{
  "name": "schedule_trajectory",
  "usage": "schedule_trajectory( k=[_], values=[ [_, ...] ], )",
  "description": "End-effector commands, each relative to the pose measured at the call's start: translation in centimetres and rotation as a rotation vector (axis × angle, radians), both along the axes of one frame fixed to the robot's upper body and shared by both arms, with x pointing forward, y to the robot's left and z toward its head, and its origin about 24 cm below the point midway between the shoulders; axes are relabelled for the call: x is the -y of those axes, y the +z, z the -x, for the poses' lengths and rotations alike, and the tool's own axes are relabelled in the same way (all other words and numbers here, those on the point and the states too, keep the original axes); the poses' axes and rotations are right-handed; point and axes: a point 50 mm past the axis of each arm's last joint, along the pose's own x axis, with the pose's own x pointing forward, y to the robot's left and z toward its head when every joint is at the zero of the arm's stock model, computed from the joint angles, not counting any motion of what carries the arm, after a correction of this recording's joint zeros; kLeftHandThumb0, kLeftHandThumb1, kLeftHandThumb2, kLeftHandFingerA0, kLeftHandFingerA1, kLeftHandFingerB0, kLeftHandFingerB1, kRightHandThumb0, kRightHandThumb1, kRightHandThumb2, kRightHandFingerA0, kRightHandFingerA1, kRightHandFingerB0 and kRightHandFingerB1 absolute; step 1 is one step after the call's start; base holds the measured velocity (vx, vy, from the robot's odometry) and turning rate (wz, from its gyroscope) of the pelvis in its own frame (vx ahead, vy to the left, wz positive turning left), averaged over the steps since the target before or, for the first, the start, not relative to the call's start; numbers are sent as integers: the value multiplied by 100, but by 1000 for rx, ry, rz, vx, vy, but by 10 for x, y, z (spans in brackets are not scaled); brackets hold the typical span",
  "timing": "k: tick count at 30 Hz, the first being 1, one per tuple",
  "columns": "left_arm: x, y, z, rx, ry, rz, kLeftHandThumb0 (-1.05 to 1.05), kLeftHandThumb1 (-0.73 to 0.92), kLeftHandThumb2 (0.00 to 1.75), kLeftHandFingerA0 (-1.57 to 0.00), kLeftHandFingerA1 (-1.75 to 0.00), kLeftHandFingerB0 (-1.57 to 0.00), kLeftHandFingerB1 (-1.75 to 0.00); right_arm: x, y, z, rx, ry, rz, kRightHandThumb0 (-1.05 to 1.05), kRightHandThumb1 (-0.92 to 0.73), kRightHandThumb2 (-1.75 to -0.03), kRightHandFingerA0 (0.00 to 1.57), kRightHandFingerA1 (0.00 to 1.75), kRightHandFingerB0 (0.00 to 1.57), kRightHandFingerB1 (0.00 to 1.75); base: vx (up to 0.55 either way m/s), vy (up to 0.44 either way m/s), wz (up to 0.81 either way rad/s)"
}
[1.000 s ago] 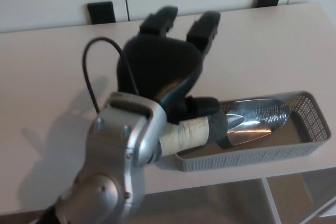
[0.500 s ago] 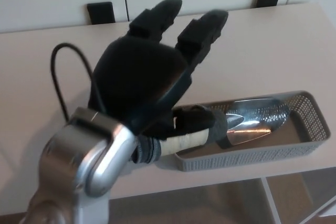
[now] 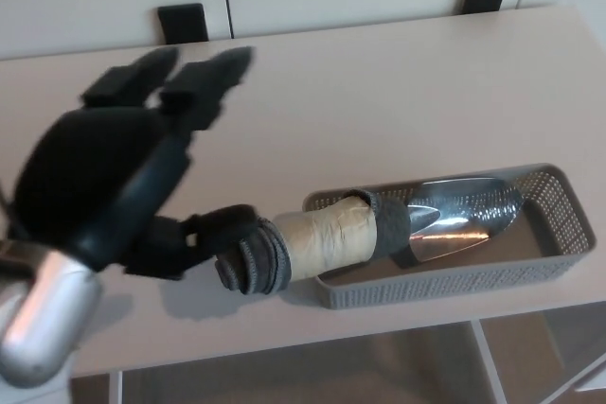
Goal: The robot walks towards a desk on which a shovel is kept on the left hand side and a container is kept on the right hand side. The robot picks up the shovel using its left hand and places it in the container.
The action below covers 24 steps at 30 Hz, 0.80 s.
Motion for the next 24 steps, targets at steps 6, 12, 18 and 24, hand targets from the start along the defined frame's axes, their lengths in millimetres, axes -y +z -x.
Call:
schedule_trajectory(
  k=[6, 12, 18, 24],
  values=[
    [-149, 23, 131, -153, -224, 607, -105, 65, 108, -4, -31, -14, -6, 16, -4, 8, -74, 2, 71, -40, -50, -70, 68, 58, 44, 51, 0, 0, 0],
    [-174, 6, 149, -509, -379, 729, -99, 77, 63, -7, -42, -8, -31, 18, -5, 8, -45, -27, 66, -34, -58, -57, 76, 50, 47, 44, 0, 0, 0],
    [-165, -7, 155, -743, -527, 715, -101, 81, 65, -18, -41, -17, -31, 19, -4, 8, -21, -45, 57, -34, -59, -57, 76, 50, 47, 45, 0, 0, 0],
    [-160, -19, 158, -922, -533, 739, -90, 62, 109, -40, -58, -15, -40, 20, -5, 6, -19, -59, 61, -34, -59, -57, 77, 50, 48, 45, 0, 0, 0]
  ],
)
